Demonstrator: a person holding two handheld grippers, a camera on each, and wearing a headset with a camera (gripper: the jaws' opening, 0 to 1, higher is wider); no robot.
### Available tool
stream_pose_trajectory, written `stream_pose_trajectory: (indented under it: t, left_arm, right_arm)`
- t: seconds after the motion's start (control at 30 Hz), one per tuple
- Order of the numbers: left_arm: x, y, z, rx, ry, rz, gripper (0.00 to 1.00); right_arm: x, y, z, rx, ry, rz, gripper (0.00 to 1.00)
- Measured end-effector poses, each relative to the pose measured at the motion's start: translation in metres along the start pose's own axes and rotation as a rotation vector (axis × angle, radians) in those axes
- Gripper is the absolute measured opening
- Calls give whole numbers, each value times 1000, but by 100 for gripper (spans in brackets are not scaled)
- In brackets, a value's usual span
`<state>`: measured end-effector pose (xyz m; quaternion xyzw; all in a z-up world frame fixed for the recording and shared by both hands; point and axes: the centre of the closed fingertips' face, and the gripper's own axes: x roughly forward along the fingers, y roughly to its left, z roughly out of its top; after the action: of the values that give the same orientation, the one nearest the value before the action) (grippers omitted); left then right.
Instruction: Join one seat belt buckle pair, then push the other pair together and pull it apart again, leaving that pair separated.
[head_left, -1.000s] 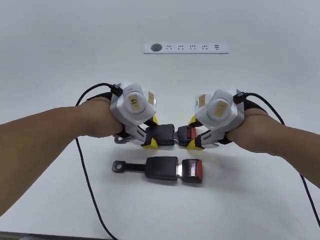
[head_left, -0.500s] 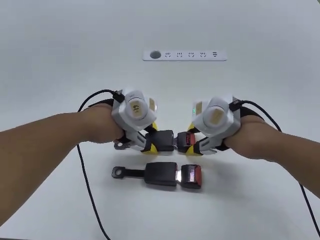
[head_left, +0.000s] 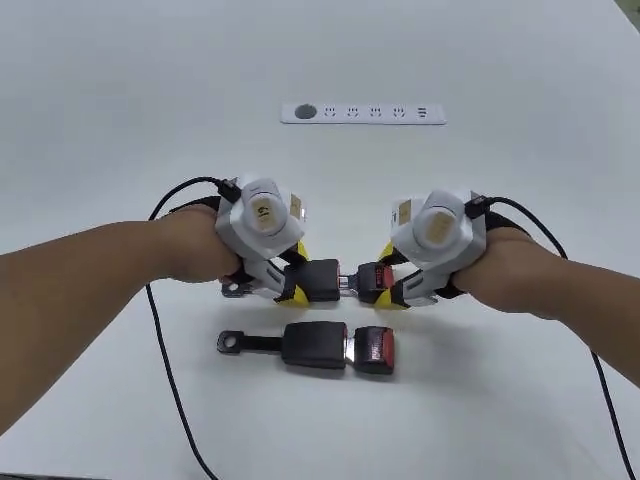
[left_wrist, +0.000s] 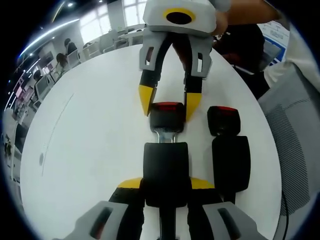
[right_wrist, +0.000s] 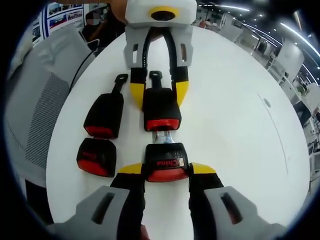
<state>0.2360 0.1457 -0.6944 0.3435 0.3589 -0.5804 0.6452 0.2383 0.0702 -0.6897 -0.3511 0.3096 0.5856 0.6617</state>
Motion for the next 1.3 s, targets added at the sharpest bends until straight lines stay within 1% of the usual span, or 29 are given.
stream_pose_trajectory:
  t: [0.23,0.37,0.47,0.53,0.6,0.63,0.67,0.77,0.87,0.9,1.0,1.07,1.13,1.23,1.3]
  left_arm:
    - [0,1,-1,-5,10,-6,33]
    - [0,1,-1,-8,10,-5,33]
    - [-1,-1,0,-11,10,-3,33]
    - [-1,-1,1,-13,8,-4,33]
    - [0,0,0,-12,8,-4,33]
    - [0,1,-1,-13,8,-4,33]
    - [0,1,0,-14,8,-3,33]
    - [1,2,-1,-20,8,1,34]
    - [0,1,0,-25,9,4,34]
    - [0,0,0,-26,10,4,34]
    - [1,1,0,-21,15,1,34]
    - [0,0,1,-18,17,-1,34]
    - [0,-1,2,-18,17,-2,34]
    - [0,-1,2,-20,17,-1,34]
    - [0,-1,2,-17,18,-1,34]
  right_arm:
    - [-4,-2,-4,-9,1,-5,33]
    - [-8,-3,-13,-5,8,-7,33]
    - [-14,-6,-21,19,1,-12,33]
    - [-16,-5,-26,19,1,-14,33]
    - [-21,-5,-32,15,8,-17,33]
    - [-22,-9,-37,18,12,-19,33]
    - [-23,-9,-39,17,15,-19,33]
    - [-29,-8,-49,24,25,-19,33]
    - [-37,-3,-60,24,38,-16,33]
    - [-39,-6,-64,24,41,-16,33]
    - [-46,-6,-77,32,56,-22,33]
    - [-49,-6,-81,42,61,-26,33]
    - [-54,-7,-89,50,70,-30,33]
    - [-61,-3,-96,59,77,-28,33]
    - [-66,-5,-104,63,81,-26,34]
